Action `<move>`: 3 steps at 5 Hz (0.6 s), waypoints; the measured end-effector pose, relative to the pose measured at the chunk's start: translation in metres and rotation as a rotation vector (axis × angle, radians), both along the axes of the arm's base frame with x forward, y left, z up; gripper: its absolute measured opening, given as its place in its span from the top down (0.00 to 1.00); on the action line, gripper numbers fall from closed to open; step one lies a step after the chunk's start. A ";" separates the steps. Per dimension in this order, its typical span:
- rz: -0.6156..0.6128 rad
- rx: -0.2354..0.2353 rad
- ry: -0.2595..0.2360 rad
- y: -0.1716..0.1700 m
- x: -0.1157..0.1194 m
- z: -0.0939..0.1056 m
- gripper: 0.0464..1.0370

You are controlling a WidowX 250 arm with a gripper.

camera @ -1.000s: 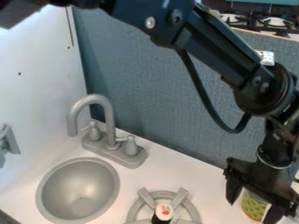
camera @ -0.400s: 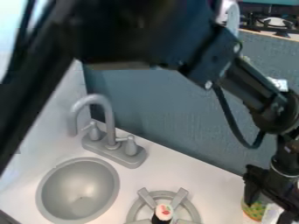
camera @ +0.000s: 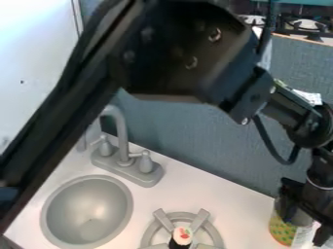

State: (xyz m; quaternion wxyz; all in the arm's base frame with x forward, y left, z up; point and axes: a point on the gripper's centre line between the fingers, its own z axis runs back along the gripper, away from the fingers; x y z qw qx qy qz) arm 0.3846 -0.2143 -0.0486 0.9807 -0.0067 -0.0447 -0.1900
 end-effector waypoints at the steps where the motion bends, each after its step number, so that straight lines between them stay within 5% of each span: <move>1: 0.006 0.007 0.010 -0.002 0.004 -0.007 0.04; 2: 0.010 0.024 0.018 -0.003 0.008 -0.008 0.04; 3: 0.080 0.154 0.007 0.013 0.015 -0.011 0.04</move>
